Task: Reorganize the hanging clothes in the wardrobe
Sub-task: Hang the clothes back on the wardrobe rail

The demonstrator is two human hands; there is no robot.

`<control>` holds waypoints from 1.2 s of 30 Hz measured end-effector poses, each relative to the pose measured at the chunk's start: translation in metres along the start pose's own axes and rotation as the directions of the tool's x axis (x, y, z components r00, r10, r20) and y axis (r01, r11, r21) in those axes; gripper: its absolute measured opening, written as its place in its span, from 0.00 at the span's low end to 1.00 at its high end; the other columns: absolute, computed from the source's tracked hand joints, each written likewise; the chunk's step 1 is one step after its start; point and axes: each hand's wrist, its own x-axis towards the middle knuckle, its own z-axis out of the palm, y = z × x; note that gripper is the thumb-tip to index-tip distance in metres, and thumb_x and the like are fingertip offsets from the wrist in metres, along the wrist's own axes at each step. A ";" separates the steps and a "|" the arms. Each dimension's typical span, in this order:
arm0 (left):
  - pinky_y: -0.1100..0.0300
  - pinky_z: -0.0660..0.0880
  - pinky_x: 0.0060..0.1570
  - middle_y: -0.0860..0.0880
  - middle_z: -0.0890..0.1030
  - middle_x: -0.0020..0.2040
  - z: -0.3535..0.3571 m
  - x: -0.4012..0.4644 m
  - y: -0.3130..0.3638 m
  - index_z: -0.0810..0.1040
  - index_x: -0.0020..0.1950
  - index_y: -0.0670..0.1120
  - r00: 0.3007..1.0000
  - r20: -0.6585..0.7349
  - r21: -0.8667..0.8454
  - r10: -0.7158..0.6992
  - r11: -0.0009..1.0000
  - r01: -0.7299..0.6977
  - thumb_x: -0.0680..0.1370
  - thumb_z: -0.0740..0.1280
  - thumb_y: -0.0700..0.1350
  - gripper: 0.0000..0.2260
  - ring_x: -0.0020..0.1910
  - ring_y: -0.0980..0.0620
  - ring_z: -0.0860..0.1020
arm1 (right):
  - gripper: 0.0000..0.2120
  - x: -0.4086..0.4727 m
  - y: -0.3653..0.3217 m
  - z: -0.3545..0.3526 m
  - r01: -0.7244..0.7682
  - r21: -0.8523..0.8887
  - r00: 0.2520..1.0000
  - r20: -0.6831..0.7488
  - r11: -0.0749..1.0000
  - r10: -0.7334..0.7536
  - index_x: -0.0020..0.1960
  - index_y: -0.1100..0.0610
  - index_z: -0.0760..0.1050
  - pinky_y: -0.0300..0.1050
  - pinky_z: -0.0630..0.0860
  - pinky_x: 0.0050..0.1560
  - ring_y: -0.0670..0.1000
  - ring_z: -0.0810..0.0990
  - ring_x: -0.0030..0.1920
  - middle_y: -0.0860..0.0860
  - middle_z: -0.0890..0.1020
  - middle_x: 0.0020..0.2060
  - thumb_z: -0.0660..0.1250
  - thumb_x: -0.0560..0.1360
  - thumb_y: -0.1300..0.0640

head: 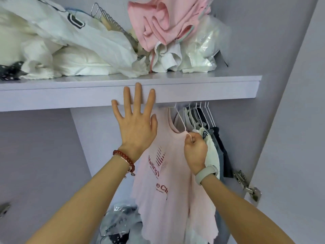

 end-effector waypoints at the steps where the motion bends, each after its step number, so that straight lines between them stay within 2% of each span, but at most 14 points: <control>1: 0.33 0.47 0.67 0.41 0.56 0.75 0.006 0.000 -0.004 0.56 0.75 0.51 1.000 -0.003 0.031 0.013 0.999 -0.013 0.76 0.63 0.47 0.29 0.74 0.38 0.50 | 0.07 0.008 0.002 0.007 0.001 -0.003 1.000 -0.014 1.000 -0.001 0.45 0.63 0.76 0.44 0.68 0.37 0.57 0.74 0.36 0.54 0.76 0.30 0.59 0.76 0.62; 6: 0.35 0.48 0.66 0.42 0.58 0.75 0.021 -0.001 -0.014 0.55 0.75 0.52 0.995 -0.077 0.136 0.061 0.989 -0.050 0.75 0.65 0.49 0.31 0.73 0.41 0.51 | 0.10 0.034 0.019 0.031 -0.059 -0.140 0.998 0.029 0.988 0.064 0.52 0.63 0.73 0.44 0.63 0.39 0.64 0.77 0.46 0.64 0.80 0.45 0.55 0.78 0.61; 9: 0.35 0.49 0.66 0.43 0.57 0.75 0.024 -0.001 -0.013 0.54 0.75 0.52 0.993 -0.098 0.145 0.067 0.988 -0.052 0.75 0.64 0.50 0.31 0.73 0.42 0.50 | 0.10 0.038 0.027 0.035 -0.086 -0.152 0.993 0.061 0.985 0.096 0.53 0.64 0.72 0.44 0.63 0.40 0.64 0.77 0.48 0.64 0.79 0.47 0.55 0.78 0.61; 12: 0.35 0.48 0.66 0.44 0.54 0.74 0.025 -0.002 -0.012 0.54 0.75 0.52 0.993 -0.104 0.130 0.064 0.990 -0.050 0.75 0.64 0.50 0.31 0.73 0.41 0.50 | 0.11 0.038 0.029 0.033 -0.040 -0.184 0.989 0.136 0.982 0.065 0.55 0.65 0.73 0.44 0.65 0.40 0.62 0.77 0.50 0.64 0.78 0.50 0.55 0.77 0.63; 14: 0.35 0.48 0.66 0.44 0.53 0.74 0.024 -0.001 -0.010 0.54 0.75 0.52 0.994 -0.092 0.111 0.062 0.992 -0.052 0.75 0.65 0.50 0.32 0.72 0.41 0.49 | 0.16 0.034 0.029 0.026 0.022 -0.223 0.975 0.219 0.975 0.028 0.63 0.64 0.70 0.46 0.69 0.51 0.60 0.74 0.58 0.62 0.74 0.58 0.55 0.77 0.65; 16: 0.35 0.47 0.67 0.43 0.55 0.75 0.021 -0.002 -0.009 0.55 0.75 0.51 0.996 -0.077 0.089 0.054 0.995 -0.047 0.74 0.65 0.49 0.32 0.73 0.39 0.50 | 0.20 0.024 0.027 0.014 0.104 -0.228 0.959 0.281 0.968 -0.037 0.68 0.61 0.65 0.46 0.65 0.63 0.58 0.68 0.66 0.60 0.69 0.65 0.55 0.77 0.66; 17: 0.35 0.47 0.67 0.42 0.56 0.75 0.021 -0.003 -0.007 0.55 0.75 0.51 0.997 -0.070 0.073 0.045 0.997 -0.040 0.74 0.65 0.48 0.32 0.73 0.38 0.51 | 0.21 0.015 0.026 0.005 0.142 -0.223 0.951 0.301 0.964 -0.071 0.70 0.59 0.63 0.44 0.62 0.66 0.57 0.65 0.68 0.59 0.66 0.68 0.55 0.77 0.65; 20: 0.35 0.48 0.67 0.41 0.54 0.75 0.021 -0.018 0.005 0.56 0.75 0.51 0.999 -0.034 -0.058 -0.010 0.998 0.008 0.74 0.62 0.47 0.31 0.74 0.37 0.50 | 0.22 -0.017 0.027 -0.026 0.221 -0.268 0.942 0.307 0.938 -0.134 0.72 0.60 0.60 0.41 0.59 0.67 0.55 0.63 0.69 0.57 0.65 0.69 0.56 0.78 0.64; 22: 0.35 0.48 0.67 0.40 0.55 0.75 0.023 -0.038 0.021 0.58 0.75 0.50 1.000 0.013 -0.198 -0.028 0.980 0.030 0.74 0.61 0.47 0.29 0.74 0.37 0.50 | 0.22 -0.043 0.035 -0.052 0.251 -0.344 0.947 0.280 0.905 -0.156 0.70 0.61 0.62 0.45 0.60 0.68 0.57 0.64 0.68 0.58 0.67 0.67 0.57 0.77 0.64; 24: 0.34 0.49 0.67 0.39 0.58 0.74 0.026 -0.068 0.043 0.61 0.73 0.48 0.995 0.099 -0.315 0.023 0.949 0.009 0.74 0.60 0.46 0.27 0.73 0.36 0.54 | 0.21 -0.071 0.045 -0.082 0.275 -0.430 0.953 0.241 0.860 -0.184 0.68 0.63 0.65 0.53 0.65 0.68 0.60 0.67 0.66 0.60 0.70 0.66 0.59 0.76 0.64; 26: 0.34 0.50 0.67 0.39 0.62 0.73 0.028 -0.104 0.069 0.64 0.72 0.46 0.971 0.196 -0.416 0.136 0.908 -0.043 0.74 0.60 0.47 0.26 0.72 0.36 0.57 | 0.20 -0.104 0.059 -0.117 0.269 -0.520 0.961 0.204 0.811 -0.188 0.66 0.66 0.68 0.57 0.68 0.65 0.62 0.71 0.63 0.62 0.73 0.63 0.60 0.75 0.64; 29: 0.36 0.54 0.66 0.40 0.65 0.71 0.025 -0.166 0.108 0.69 0.70 0.46 0.877 0.345 -0.541 0.334 0.834 -0.105 0.75 0.64 0.48 0.23 0.71 0.38 0.62 | 0.20 -0.167 0.083 -0.168 0.153 -0.666 0.987 0.141 0.730 -0.078 0.64 0.65 0.70 0.58 0.70 0.62 0.63 0.74 0.61 0.61 0.76 0.60 0.62 0.73 0.63; 32: 0.38 0.58 0.67 0.41 0.67 0.71 0.013 -0.218 0.146 0.71 0.68 0.45 0.722 0.450 -0.667 0.525 0.735 -0.119 0.75 0.66 0.46 0.21 0.70 0.41 0.64 | 0.19 -0.234 0.104 -0.215 -0.012 -0.763 0.993 0.067 0.646 0.097 0.65 0.62 0.70 0.56 0.67 0.63 0.62 0.72 0.63 0.59 0.75 0.62 0.61 0.75 0.60; 36: 0.48 0.54 0.70 0.45 0.64 0.72 -0.020 -0.283 0.208 0.65 0.71 0.45 0.460 0.375 -0.824 0.805 0.516 -0.231 0.79 0.57 0.48 0.21 0.72 0.48 0.60 | 0.20 -0.332 0.117 -0.285 -0.316 -0.826 0.928 -0.167 0.466 0.333 0.70 0.56 0.64 0.49 0.56 0.70 0.54 0.61 0.71 0.53 0.67 0.69 0.56 0.78 0.56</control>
